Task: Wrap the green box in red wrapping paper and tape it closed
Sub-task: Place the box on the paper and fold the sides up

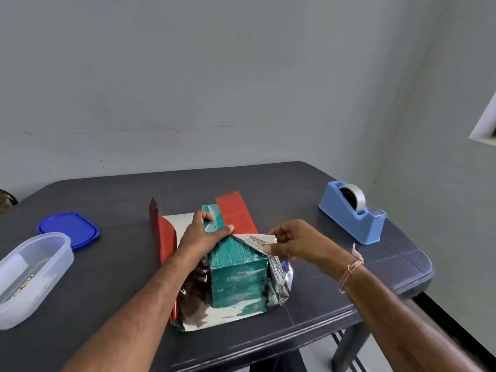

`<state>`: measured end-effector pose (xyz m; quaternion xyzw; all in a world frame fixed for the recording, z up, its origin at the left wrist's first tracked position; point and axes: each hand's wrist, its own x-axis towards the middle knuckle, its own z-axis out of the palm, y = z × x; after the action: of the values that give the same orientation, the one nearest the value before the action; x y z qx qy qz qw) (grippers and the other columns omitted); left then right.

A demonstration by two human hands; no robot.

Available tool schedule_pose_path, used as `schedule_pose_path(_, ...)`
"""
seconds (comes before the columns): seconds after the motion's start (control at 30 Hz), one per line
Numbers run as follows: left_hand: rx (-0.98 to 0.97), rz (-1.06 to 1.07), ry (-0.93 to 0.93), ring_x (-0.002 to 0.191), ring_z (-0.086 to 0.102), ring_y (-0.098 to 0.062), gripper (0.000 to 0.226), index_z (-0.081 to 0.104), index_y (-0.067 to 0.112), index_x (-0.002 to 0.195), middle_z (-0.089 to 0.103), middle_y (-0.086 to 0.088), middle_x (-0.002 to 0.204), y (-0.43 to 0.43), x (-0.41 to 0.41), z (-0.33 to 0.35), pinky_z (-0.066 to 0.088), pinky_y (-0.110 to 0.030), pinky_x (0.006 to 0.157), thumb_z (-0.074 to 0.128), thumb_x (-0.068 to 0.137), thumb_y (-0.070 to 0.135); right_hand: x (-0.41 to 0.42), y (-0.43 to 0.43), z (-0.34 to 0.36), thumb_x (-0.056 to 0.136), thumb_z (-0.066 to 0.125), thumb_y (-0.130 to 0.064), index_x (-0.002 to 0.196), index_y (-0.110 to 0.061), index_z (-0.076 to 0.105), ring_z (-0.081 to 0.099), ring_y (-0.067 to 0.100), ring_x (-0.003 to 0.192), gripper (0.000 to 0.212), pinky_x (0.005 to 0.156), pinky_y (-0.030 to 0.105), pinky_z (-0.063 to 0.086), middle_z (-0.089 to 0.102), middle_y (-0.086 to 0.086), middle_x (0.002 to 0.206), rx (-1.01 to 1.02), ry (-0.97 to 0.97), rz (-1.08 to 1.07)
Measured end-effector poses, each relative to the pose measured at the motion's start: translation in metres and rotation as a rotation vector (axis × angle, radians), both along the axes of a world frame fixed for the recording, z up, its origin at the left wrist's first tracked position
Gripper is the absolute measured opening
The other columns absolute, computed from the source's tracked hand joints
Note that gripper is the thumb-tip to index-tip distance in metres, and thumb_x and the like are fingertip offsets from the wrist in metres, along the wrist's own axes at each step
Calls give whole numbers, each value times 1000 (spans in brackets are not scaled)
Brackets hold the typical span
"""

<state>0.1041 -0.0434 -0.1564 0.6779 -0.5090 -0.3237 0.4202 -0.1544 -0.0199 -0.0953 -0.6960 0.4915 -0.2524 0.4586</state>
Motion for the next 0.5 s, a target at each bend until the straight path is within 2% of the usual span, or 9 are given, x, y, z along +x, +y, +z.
schedule_pose_path(0.07,-4,-5,12,105,64,-21,55,47,34,98,59,13,110,0,1,0,54,-48,96,85,70,62,-2,9,-7,78,88,-17,97,-9,73,65,14,72,25,60,23,50,76,17,94,-24,-42,-65)
schedule_pose_path(0.13,-7,-12,29,105,65,-21,58,47,35,97,60,11,112,-1,1,-1,54,-49,96,84,65,66,0,18,-11,73,91,-20,90,-13,74,61,13,68,25,63,30,48,75,7,79,-96,-68,-126)
schedule_pose_path(0.2,-7,-12,38,107,64,-21,58,47,34,100,59,10,114,-1,1,-1,54,-49,97,85,68,64,6,28,-11,71,93,-21,84,-15,73,53,5,60,25,58,24,44,66,-7,64,-204,-53,-178)
schedule_pose_path(0.23,-7,-9,35,107,64,-21,57,47,33,103,58,9,114,-1,0,-1,54,-48,97,85,71,60,11,34,-10,71,93,-20,83,-15,72,52,3,58,25,56,22,45,65,-9,63,-265,-37,-194)
schedule_pose_path(0.3,-5,-6,42,103,66,-21,55,47,31,105,59,9,112,-2,-1,-1,56,-49,95,85,74,56,20,46,-11,73,91,-18,82,-16,69,53,1,58,24,55,18,48,67,-5,67,-393,-12,-208)
schedule_pose_path(0.37,-2,-12,61,98,69,-21,55,46,32,103,62,7,111,-2,0,-2,58,-50,92,86,74,55,28,59,-13,75,88,-17,83,-19,66,51,3,59,23,56,18,47,62,-8,70,-537,61,-199)
schedule_pose_path(0.43,0,-13,78,96,70,-21,55,46,32,103,63,5,112,-3,0,-3,60,-50,90,86,74,54,36,71,-18,78,85,-13,86,-23,63,52,7,65,25,60,26,50,58,-13,77,-686,172,-163)
schedule_pose_path(0.5,5,-4,74,95,70,-20,56,46,31,107,62,6,109,-3,-1,-2,60,-49,90,86,75,54,41,82,-22,79,80,-7,92,-25,63,51,9,68,29,62,34,52,54,-15,83,-754,197,-118)
